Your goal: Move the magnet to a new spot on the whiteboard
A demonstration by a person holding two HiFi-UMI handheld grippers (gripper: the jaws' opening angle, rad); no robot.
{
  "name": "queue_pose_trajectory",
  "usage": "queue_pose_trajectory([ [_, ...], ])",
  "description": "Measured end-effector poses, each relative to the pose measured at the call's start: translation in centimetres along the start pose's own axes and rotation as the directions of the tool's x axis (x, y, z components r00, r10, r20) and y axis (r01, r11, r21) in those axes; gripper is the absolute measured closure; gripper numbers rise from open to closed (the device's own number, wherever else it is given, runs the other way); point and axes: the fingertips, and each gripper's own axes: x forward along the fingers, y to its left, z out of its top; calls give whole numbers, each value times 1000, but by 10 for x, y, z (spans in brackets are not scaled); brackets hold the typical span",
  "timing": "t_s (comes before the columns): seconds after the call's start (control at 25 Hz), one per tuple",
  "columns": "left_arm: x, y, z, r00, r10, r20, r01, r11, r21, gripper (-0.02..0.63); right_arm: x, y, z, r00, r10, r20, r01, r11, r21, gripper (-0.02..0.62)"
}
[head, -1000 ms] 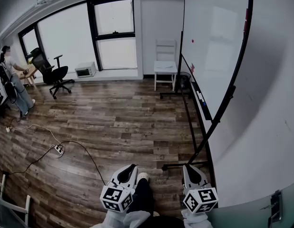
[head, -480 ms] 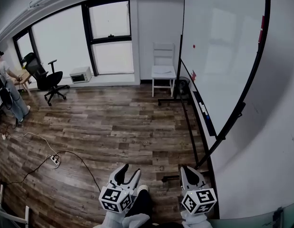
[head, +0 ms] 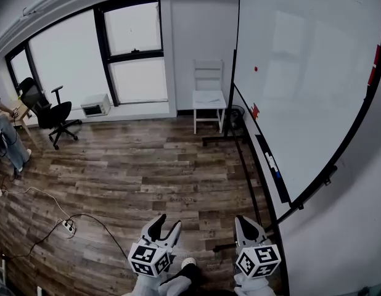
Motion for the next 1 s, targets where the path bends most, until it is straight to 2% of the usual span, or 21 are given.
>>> queue_pose_trajectory([
  [0.48, 78, 84, 21, 1000, -28, -5, 28, 1000, 9, 399, 112, -8, 11, 999, -35, -12, 35, 999, -9, 568],
  [1.0, 114, 109, 26, 999, -42, -26, 43, 999, 8, 399, 163, -23, 16, 999, -45, -15, 45, 999, 9, 568],
])
